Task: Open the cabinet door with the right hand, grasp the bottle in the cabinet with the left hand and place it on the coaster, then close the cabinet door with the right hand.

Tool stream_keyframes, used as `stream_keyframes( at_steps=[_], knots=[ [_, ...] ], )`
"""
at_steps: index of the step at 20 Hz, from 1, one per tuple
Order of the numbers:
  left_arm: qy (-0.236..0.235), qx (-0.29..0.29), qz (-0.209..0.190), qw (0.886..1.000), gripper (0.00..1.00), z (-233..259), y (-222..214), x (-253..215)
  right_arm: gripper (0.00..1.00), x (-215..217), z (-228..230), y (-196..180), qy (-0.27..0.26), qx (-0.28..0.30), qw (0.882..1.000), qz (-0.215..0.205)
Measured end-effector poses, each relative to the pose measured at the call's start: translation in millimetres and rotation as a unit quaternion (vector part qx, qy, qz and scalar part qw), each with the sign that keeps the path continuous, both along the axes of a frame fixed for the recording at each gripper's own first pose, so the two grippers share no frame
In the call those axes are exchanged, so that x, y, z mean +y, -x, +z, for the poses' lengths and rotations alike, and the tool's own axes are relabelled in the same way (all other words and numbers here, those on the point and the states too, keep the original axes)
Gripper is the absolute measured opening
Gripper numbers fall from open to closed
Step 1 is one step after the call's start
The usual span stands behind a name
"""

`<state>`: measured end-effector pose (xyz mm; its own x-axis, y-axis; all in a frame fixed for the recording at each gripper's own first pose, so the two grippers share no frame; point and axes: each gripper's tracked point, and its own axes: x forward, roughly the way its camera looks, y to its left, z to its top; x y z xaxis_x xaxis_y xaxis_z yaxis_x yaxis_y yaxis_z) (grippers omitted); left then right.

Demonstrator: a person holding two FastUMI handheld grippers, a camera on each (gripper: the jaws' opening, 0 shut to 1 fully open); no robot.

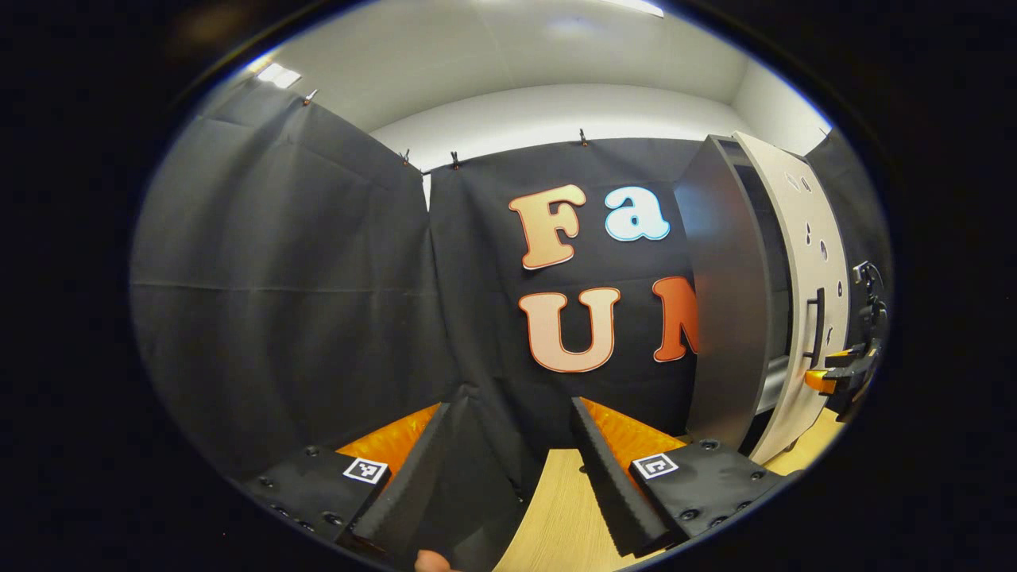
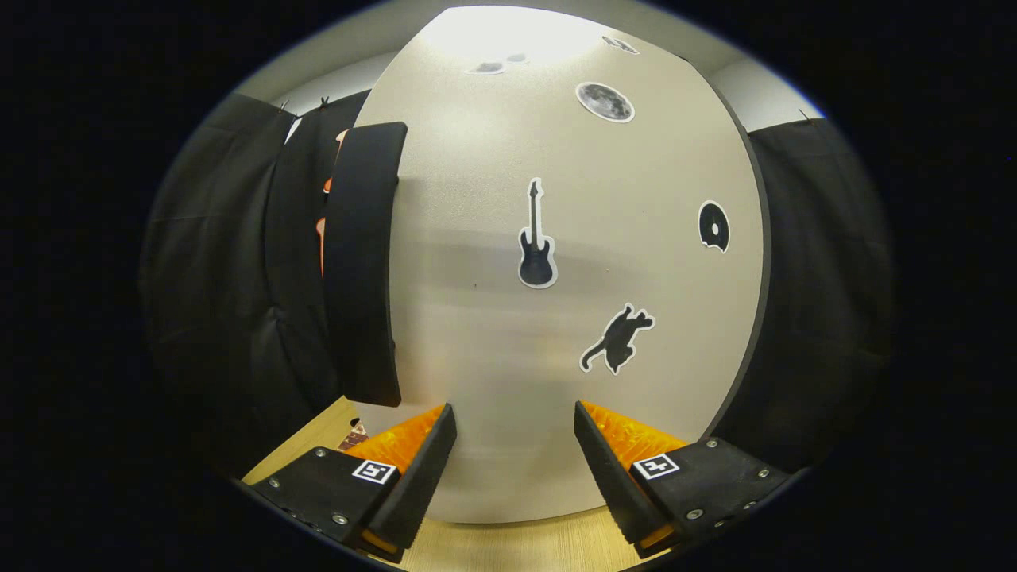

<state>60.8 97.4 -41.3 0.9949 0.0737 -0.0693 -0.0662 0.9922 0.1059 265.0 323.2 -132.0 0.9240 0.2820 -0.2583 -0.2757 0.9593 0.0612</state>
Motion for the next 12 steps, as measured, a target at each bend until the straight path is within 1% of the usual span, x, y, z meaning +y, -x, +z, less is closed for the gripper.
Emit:
stream_keyframes(
  at_steps=[2,4,12],
  knots=[
    [0.002,0.001,-0.002,1.000,0.95,-3,-3,1,0.93,1,1,-1,-0.007,0.002,1.000,-0.006],
    [0.003,0.003,-0.002,1.000,0.96,-6,-5,3,0.93,2,2,-4,-0.010,0.002,1.000,-0.011],
    [0.005,0.013,0.004,1.000,0.95,-16,-11,15,0.93,3,3,-16,-0.004,-0.006,1.000,-0.029]
  ],
)
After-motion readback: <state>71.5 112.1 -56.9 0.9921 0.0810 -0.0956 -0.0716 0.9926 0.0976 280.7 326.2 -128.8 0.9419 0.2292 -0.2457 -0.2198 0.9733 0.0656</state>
